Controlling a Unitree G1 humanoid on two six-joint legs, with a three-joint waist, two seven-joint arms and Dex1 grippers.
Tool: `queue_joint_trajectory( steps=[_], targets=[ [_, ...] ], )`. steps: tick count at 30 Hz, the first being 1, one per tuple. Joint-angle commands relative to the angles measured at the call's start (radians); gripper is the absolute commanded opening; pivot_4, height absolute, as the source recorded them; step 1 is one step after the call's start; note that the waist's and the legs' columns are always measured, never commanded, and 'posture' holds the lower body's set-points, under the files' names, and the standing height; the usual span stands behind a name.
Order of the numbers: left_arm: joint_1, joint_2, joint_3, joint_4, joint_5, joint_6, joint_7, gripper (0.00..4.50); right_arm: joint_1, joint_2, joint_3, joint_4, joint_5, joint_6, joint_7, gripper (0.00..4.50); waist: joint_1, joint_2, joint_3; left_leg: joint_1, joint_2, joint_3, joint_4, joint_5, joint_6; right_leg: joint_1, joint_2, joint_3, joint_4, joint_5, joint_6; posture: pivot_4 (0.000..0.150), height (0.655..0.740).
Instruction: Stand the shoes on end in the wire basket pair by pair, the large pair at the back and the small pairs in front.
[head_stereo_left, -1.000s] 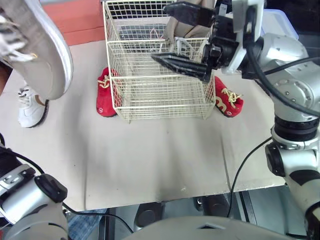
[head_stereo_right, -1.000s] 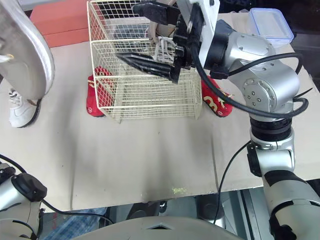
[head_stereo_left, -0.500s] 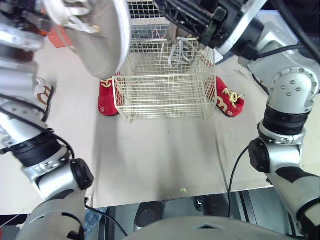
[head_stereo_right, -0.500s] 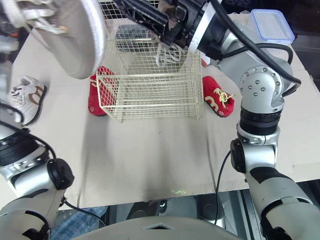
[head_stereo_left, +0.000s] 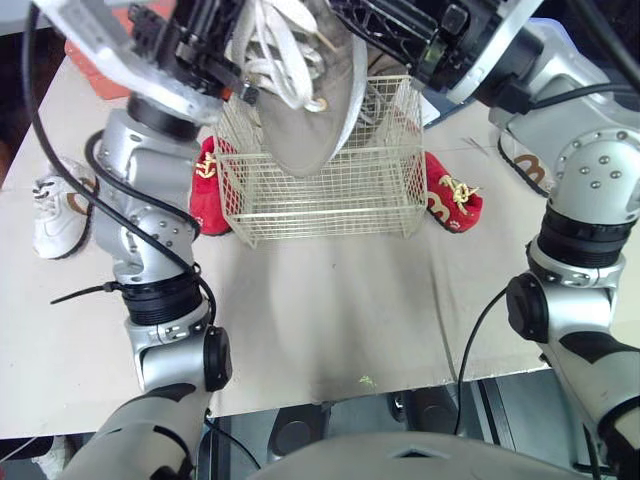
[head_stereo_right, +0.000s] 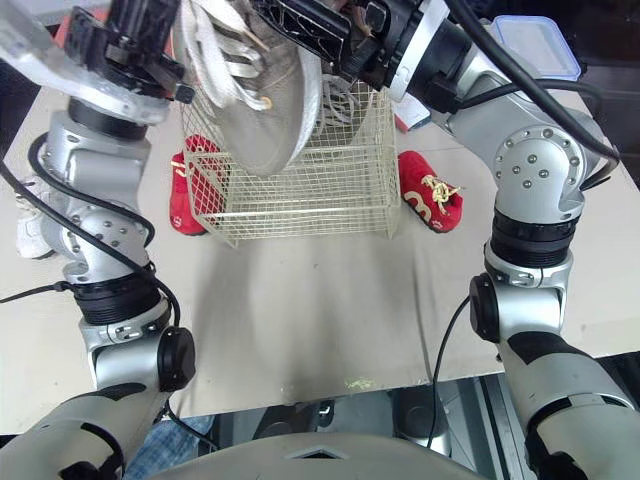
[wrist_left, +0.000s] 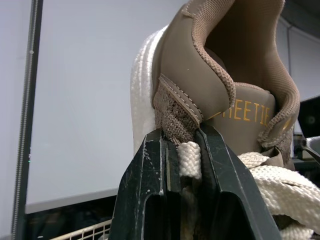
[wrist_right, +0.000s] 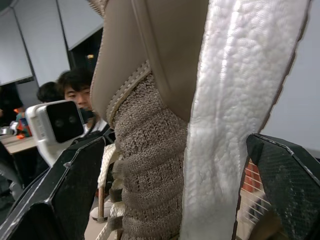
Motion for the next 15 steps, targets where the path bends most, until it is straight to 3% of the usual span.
queue_joint_trajectory(
  steps=[1, 2, 5, 10, 13, 15],
  targets=[
    [0.005, -0.010, -0.037, -0.042, 0.062, -0.073, -0.020, 0.18, -0.017, -0.010, -0.016, -0.022, 0.023, 0.004, -0.005, 4.50, 0.001, 0.000, 0.000, 0.000, 0.000, 0.000, 0.000, 0.000, 0.000, 0.000, 0.000, 0.000, 0.000, 0.000, 0.000, 0.150, 0.7400],
    [0.008, -0.018, -0.042, -0.038, 0.064, -0.080, -0.021, 0.18, -0.016, -0.013, -0.014, -0.022, 0.021, 0.009, -0.010, 4.50, 0.002, 0.000, 0.000, 0.000, 0.000, 0.000, 0.000, 0.000, 0.000, 0.000, 0.000, 0.000, 0.000, 0.000, 0.000, 0.150, 0.7400],
    [0.020, -0.025, -0.062, -0.043, 0.063, -0.078, -0.039, 0.18, -0.013, -0.021, -0.008, -0.013, 0.009, 0.009, -0.011, 3.70, 0.002, 0.000, 0.000, 0.000, 0.000, 0.000, 0.000, 0.000, 0.000, 0.000, 0.000, 0.000, 0.000, 0.000, 0.000, 0.150, 0.7400],
    [0.042, -0.016, -0.066, -0.053, 0.038, -0.051, -0.062, 0.18, -0.012, -0.031, -0.002, -0.004, -0.002, 0.004, -0.007, 1.43, 0.002, 0.000, 0.000, 0.000, 0.000, 0.000, 0.000, 0.000, 0.000, 0.000, 0.000, 0.000, 0.000, 0.000, 0.000, 0.150, 0.7400],
    [0.053, 0.006, -0.064, -0.065, 0.017, -0.020, -0.075, 0.18, -0.013, -0.033, 0.004, 0.001, -0.016, -0.009, 0.001, 0.42, 0.003, 0.000, 0.000, 0.000, 0.000, 0.000, 0.000, 0.000, 0.000, 0.000, 0.000, 0.000, 0.000, 0.000, 0.000, 0.150, 0.7400],
    [0.059, 0.023, -0.054, -0.072, -0.006, 0.015, -0.073, 0.18, -0.018, -0.036, 0.010, 0.003, -0.035, -0.034, 0.020, 0.12, 0.002, 0.000, 0.000, 0.000, 0.000, 0.000, 0.000, 0.000, 0.000, 0.000, 0.000, 0.000, 0.000, 0.000, 0.000, 0.150, 0.7400]
  ],
)
